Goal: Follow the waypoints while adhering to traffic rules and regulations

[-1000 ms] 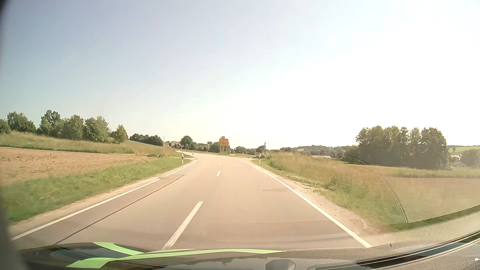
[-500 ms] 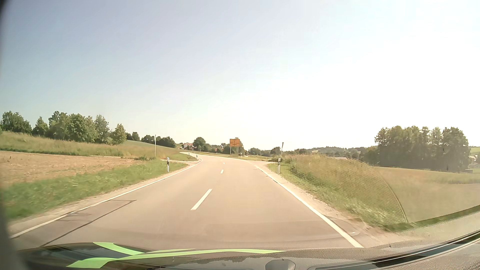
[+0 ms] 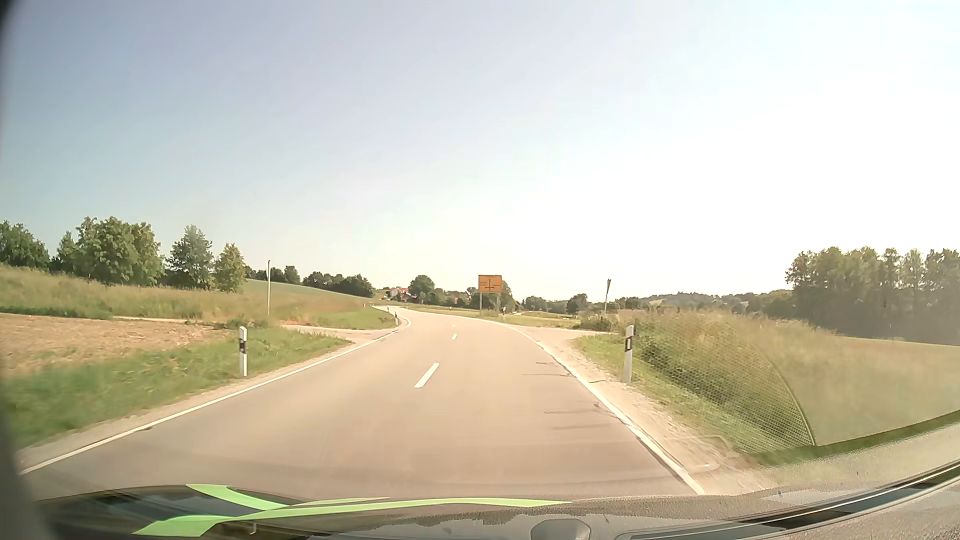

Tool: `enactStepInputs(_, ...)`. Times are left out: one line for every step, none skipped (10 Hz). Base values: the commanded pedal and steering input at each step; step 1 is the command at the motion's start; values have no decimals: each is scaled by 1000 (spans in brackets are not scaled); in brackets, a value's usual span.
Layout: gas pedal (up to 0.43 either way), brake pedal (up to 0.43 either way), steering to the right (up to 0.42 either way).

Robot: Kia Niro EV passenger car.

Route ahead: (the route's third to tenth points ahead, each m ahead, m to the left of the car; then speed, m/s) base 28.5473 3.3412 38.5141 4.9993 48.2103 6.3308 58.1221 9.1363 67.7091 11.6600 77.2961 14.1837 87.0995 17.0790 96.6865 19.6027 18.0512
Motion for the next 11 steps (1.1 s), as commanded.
enactStepInputs(248, 0, -26)
enactStepInputs(260, 0, -26)
enactStepInputs(260, 0, -25)
enactStepInputs(268, 0, -25)
enactStepInputs(268, 0, -25)
enactStepInputs(268, 0, -26)
enactStepInputs(268, 0, -25)
enactStepInputs(268, 0, -25)
enactStepInputs(280, 0, -25)
enactStepInputs(280, 0, -25)
enactStepInputs(280, 0, -25)
